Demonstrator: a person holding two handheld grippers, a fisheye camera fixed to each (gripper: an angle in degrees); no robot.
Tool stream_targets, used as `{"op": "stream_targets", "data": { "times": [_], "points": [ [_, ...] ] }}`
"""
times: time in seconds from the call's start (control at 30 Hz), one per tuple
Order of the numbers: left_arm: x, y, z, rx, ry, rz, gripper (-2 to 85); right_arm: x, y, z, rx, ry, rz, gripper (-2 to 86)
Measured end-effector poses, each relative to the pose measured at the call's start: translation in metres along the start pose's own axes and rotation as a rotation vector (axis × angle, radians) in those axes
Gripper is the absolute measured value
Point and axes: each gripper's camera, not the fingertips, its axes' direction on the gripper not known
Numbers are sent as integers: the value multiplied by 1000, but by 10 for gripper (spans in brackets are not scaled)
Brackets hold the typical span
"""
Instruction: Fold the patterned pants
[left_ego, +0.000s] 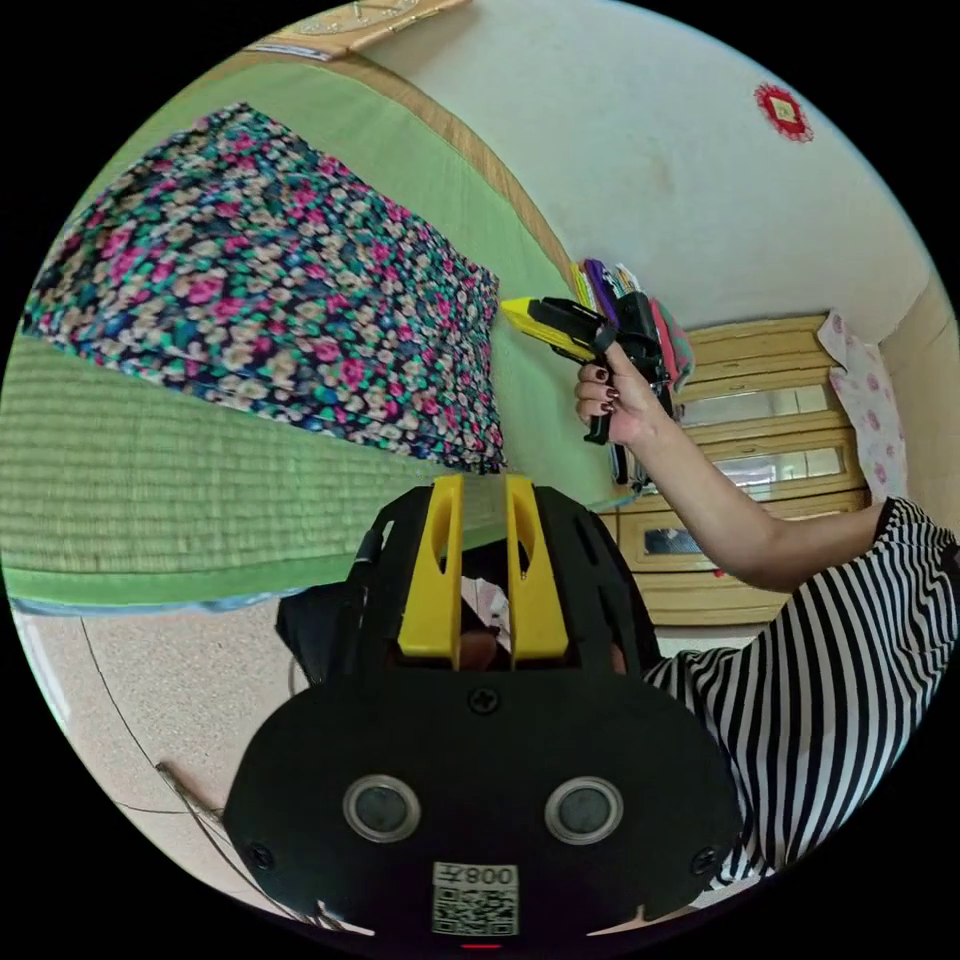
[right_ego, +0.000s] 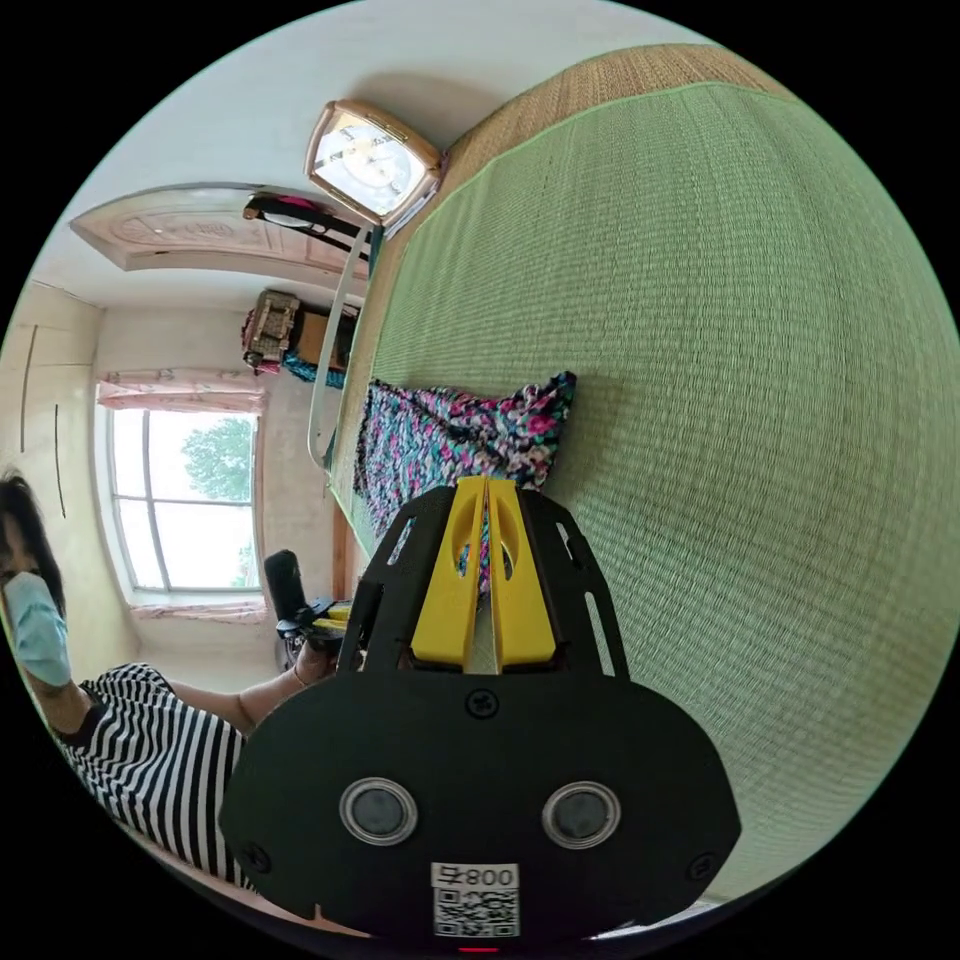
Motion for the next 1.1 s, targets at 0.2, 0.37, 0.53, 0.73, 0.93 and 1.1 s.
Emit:
{"op": "stream_targets", "data": {
  "times": [0.2,0.37,0.53,0.73,0.93,1.1],
  "points": [
    [-1,-16,23,-30,10,-66,50,34,59,-16,-32,-199,79,26],
    [-1,-15,19,4,16,-86,21,56,93,-12,-100,-300,159,76],
    [9,-14,10,36,19,-48,13,69,104,-13,-106,-384,215,100],
    [19,-15,6,34,18,0,9,73,107,-15,-101,-456,241,108],
    [24,-11,7,19,5,19,9,77,112,-14,-95,-520,273,79],
    [17,3,-6,55,62,-13,6,74,117,-23,-106,-517,271,35]
  ]
}}
